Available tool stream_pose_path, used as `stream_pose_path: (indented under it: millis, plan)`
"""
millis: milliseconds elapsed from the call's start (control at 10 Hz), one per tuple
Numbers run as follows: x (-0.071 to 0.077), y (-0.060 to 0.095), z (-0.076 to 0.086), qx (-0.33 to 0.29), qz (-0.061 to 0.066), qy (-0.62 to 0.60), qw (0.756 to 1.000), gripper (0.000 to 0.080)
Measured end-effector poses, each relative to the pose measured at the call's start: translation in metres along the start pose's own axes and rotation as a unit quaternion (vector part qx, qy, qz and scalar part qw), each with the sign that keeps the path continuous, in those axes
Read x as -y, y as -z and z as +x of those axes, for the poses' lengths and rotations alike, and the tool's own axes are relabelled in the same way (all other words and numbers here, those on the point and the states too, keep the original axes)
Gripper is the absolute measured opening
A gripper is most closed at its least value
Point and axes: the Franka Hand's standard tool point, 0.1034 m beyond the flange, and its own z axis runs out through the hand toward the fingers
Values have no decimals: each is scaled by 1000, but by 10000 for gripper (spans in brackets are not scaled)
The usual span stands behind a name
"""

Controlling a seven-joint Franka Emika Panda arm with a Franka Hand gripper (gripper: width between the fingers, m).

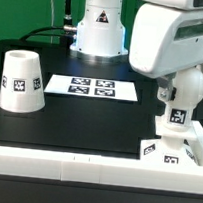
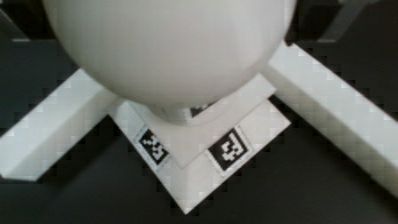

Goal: Assemble lamp

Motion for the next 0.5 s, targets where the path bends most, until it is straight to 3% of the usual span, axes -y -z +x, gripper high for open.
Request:
stream_pose_path:
  millis: [500]
  plan:
    - [-2,2,-2,-3,3,-169,986,578]
